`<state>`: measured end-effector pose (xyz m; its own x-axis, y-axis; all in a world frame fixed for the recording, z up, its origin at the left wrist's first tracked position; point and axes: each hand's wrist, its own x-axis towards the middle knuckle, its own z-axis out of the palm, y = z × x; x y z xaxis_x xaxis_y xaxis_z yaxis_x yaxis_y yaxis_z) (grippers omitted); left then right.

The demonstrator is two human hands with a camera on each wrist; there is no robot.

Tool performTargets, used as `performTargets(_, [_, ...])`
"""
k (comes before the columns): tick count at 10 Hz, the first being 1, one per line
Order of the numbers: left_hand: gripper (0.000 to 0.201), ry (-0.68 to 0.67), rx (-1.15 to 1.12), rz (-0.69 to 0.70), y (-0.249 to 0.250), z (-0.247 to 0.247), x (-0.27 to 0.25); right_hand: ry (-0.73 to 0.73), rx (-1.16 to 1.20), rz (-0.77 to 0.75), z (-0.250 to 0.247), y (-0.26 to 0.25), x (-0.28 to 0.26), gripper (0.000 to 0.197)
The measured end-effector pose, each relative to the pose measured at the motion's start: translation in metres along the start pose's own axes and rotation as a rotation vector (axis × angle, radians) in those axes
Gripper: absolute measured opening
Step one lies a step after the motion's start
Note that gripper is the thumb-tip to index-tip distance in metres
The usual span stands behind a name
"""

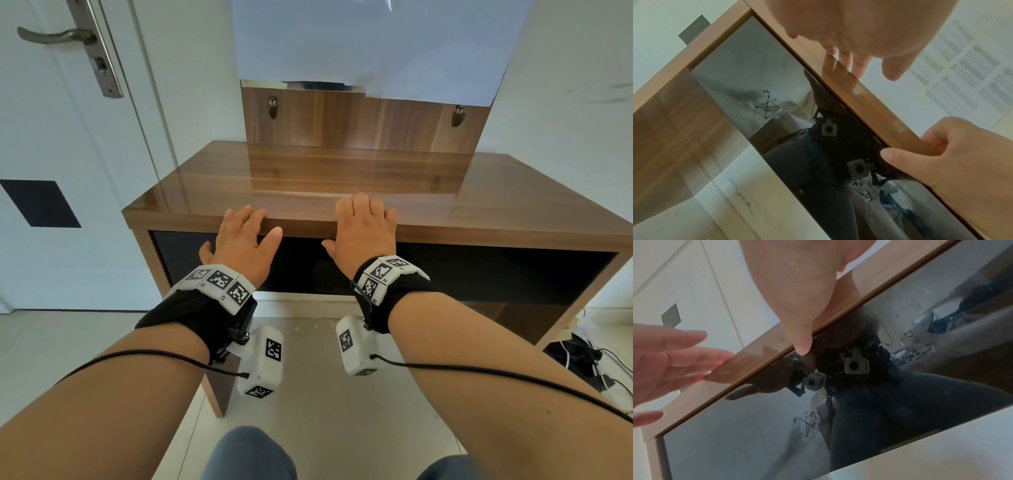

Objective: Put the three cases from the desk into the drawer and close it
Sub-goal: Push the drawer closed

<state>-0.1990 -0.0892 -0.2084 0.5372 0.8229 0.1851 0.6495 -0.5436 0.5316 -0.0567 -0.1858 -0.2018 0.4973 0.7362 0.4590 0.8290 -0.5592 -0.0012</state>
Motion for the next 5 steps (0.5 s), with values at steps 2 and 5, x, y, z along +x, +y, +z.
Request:
performTargets(2, [0.054, -0.020, 0.017, -0.002, 0.002, -0.003, -0.001, -0.043, -0.005, -0.018, -0.005, 0.004, -0.001, 0.057])
performTargets(5, [0.037, -0.137, -0.148, 0.000, 0.017, -0.036, 0.010, -0.207, 0.076, -0.062, -0.031, 0.012, 0.004, 0.053])
